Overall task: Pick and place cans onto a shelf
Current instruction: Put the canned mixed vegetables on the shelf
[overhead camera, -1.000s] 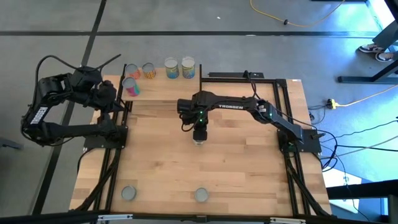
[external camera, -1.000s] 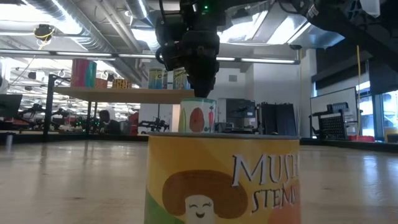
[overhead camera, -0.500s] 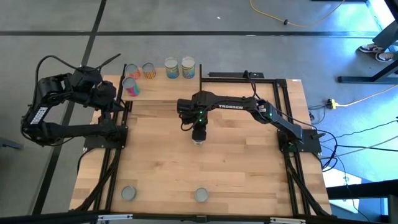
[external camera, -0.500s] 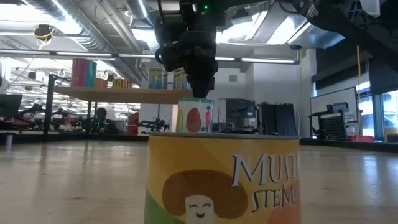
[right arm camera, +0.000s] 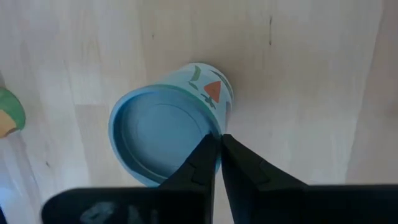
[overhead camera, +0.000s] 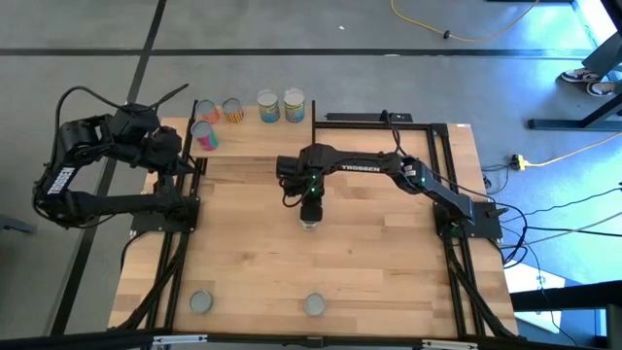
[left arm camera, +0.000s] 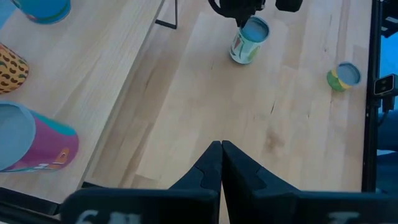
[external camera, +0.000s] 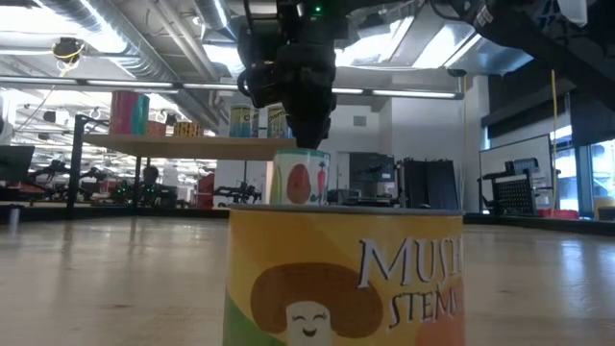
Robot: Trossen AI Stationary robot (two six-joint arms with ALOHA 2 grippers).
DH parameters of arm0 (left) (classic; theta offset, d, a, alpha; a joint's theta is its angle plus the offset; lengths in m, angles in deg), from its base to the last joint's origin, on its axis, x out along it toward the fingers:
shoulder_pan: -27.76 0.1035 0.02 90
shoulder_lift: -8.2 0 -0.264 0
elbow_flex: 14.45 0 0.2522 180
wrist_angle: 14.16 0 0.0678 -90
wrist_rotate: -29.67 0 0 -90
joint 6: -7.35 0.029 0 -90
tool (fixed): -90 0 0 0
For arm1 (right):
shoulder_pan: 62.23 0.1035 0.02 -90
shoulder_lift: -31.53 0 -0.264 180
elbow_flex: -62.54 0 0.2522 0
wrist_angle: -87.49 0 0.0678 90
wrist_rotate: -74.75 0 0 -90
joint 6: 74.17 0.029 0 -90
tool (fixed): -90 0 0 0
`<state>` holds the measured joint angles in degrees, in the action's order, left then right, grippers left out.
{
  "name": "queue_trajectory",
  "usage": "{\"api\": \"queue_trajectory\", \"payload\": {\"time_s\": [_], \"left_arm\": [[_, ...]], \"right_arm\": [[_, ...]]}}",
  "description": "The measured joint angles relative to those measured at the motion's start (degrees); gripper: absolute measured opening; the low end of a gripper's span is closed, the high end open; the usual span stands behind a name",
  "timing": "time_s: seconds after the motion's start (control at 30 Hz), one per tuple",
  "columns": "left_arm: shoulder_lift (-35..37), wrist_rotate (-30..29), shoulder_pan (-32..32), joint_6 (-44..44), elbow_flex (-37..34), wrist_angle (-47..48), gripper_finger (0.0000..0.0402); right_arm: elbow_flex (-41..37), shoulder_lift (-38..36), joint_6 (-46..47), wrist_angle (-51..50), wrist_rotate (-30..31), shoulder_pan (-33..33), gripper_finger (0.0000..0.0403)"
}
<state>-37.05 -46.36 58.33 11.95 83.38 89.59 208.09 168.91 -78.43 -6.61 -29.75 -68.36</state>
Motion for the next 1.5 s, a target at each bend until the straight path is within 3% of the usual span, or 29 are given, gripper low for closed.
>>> {"api": "queue_trajectory", "payload": {"time_s": [0.4,0.7,0.93,1.2,1.5], "left_arm": [[0.0,0.0,0.0,0.0,0.0,0.0,0.0000],[0.0,0.0,0.0,0.0,0.0,0.0,0.0000],[0.0,-0.3,0.0,0.0,0.0,0.0,0.0000],[-0.9,-0.9,0.0,-7.8,0.0,-0.2,0.0000],[-2.0,5.6,0.0,1.8,0.0,-6.0,0.0000]], "right_arm": [[0.0,0.0,2.6,1.6,-0.2,0.1,0.0011],[0.0,0.0,1.1,2.5,-0.2,0.1,0.0082],[3.1,0.0,0.3,1.9,-0.2,0.1,0.0090],[3.0,-5.8,-0.3,3.7,-0.4,0.0,0.0090],[3.2,-15.2,-0.4,-2.2,-0.7,0.1,0.0090]]}}
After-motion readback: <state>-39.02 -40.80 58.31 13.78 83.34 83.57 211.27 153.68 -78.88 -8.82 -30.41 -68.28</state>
